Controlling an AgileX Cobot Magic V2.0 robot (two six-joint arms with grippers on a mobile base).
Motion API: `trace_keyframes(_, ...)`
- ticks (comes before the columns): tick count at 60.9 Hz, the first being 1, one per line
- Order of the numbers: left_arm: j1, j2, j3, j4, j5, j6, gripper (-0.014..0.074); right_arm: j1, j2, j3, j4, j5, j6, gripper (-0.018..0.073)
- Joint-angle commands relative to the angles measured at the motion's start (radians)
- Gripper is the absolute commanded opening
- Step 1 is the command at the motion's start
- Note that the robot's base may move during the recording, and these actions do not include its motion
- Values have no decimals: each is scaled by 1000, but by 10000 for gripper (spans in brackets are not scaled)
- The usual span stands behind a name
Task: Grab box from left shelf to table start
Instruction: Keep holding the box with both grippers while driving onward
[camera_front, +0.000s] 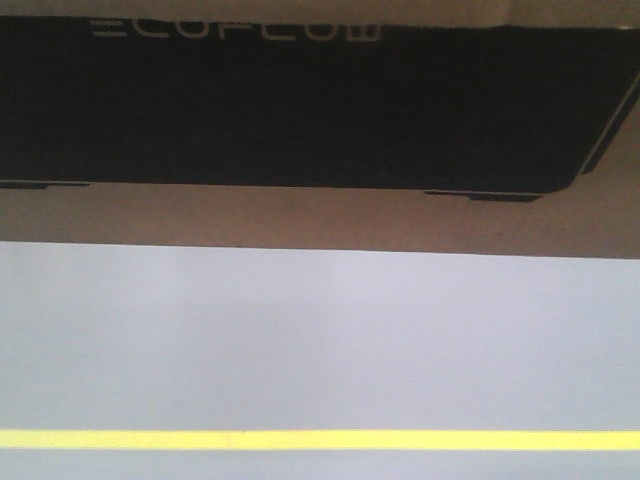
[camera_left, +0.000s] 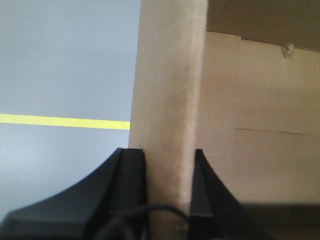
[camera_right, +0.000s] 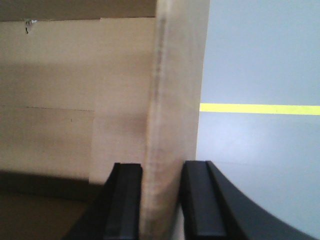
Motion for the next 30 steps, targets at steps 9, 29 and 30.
trace_keyframes(9, -6, -11, -45, -8, -206, -29, -85, -9, 5, -29, -84, -95, -6, 18)
trace_keyframes(29, -6, -11, -45, -8, -206, -29, -85, -9, 5, -29, -84, -95, -6, 18)
trace_keyframes(30, -6, -11, -45, -8, -206, -29, -85, -9, 5, -29, -84, -95, -6, 18)
